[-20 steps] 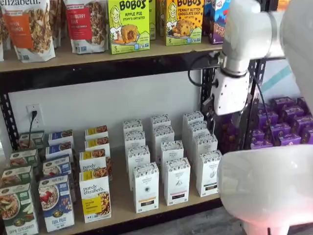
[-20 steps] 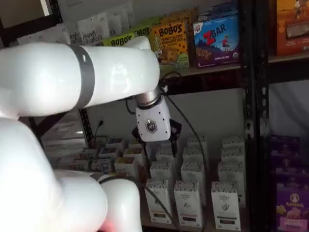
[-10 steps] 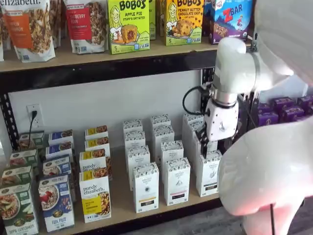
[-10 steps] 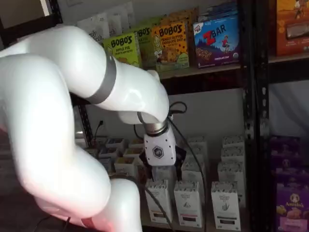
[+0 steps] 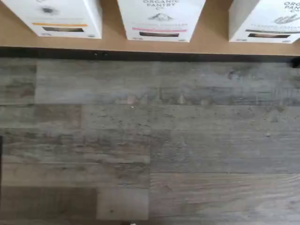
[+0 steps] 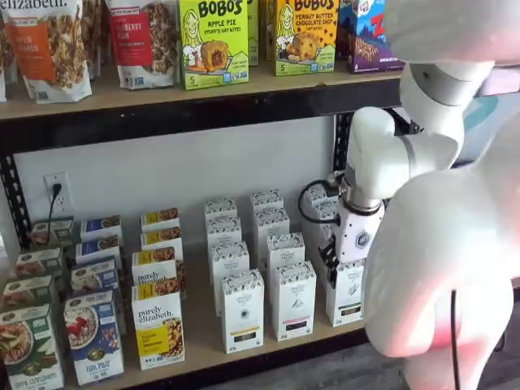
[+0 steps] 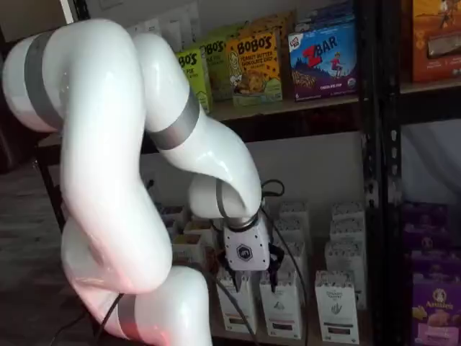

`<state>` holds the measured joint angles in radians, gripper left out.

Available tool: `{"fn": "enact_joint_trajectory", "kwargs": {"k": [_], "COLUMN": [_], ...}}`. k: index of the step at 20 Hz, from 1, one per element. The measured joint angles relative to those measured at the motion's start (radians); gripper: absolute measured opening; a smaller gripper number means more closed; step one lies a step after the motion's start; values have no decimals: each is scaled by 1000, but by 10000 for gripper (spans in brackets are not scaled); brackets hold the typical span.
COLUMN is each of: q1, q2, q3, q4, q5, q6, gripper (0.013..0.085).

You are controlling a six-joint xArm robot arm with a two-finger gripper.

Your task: Pick up the white box with a green strip in the middle, on the bottom shelf, the sixth box from the left

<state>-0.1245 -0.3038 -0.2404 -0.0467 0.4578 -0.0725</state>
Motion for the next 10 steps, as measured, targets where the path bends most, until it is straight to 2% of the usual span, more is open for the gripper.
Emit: {"fn": "enact_joint_trajectory", "kwargs": {"k": [3, 5, 8, 9, 10], "q1": [-7, -15, -35, -41, -44], "q2": [93, 163, 276, 312, 346], "q3": [-25, -48, -104, -127, -151], "q4": [-48, -56, -111, -117, -102], "q5": [-71, -136, -204, -216, -224], "q6": [37, 38, 72, 73, 54], "gripper": [850, 850, 850, 850, 850]}}
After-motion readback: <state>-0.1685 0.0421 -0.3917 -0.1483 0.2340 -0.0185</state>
